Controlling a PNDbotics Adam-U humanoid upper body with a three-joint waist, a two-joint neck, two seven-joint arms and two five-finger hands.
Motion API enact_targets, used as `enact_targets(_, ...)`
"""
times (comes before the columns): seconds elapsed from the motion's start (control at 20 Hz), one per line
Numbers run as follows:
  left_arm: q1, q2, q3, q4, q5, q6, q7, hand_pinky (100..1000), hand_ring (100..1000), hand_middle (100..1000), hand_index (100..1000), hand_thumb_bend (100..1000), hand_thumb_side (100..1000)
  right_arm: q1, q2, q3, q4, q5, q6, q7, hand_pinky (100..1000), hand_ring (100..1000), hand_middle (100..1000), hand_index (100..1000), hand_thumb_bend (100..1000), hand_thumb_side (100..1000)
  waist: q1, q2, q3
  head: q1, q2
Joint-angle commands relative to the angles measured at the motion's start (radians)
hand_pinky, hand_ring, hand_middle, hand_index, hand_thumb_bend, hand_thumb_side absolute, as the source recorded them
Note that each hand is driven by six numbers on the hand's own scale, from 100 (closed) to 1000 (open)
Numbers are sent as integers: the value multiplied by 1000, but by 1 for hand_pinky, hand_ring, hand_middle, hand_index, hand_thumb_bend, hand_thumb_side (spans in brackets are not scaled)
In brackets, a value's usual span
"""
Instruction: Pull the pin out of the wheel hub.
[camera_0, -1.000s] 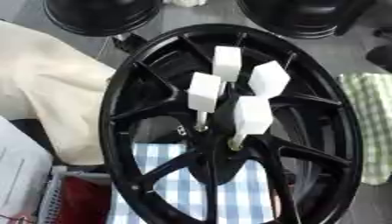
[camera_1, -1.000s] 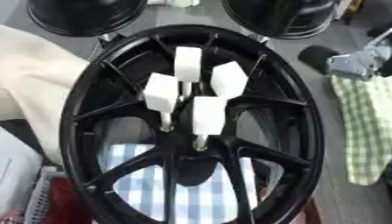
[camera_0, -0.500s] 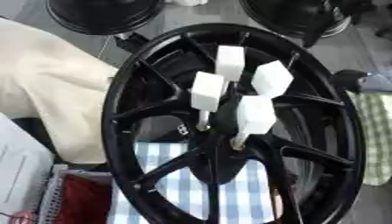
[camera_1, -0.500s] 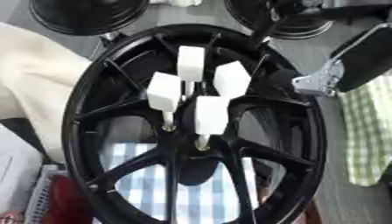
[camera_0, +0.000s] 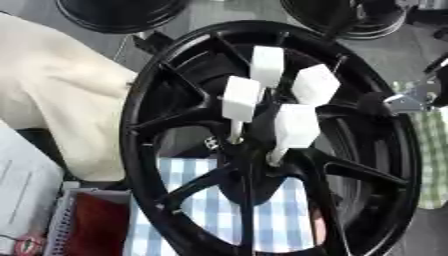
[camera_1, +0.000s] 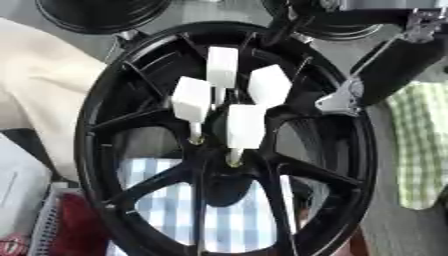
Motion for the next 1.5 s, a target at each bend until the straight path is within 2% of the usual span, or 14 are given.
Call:
enact_targets(0.05,-7,12,1,-21,0,-1,-4,814,728,673,837,249,757,-23,-4,4,15,19,30,-12,873,845,792,837,411,281,3,-14,2,-4,5)
enact_targets(0.45,-11,8,1,-21,-2,0,-4,815,728,673,837,246,763,-40,31,30,73,43,27,-19,873,844,794,839,407,293,-7,0,14,-10,8)
enact_targets(1.0,-17,0,2,-21,-5,1,-2,816,728,673,838,238,773,-33,51,33,137,78,-9,-11,874,846,800,843,407,291,-19,25,28,-16,15)
enact_targets(1.5,-18,-4,3,-21,-6,3,0,818,728,673,839,235,778,-26,55,27,180,98,-42,8,874,846,799,845,403,257,-21,32,29,-15,13)
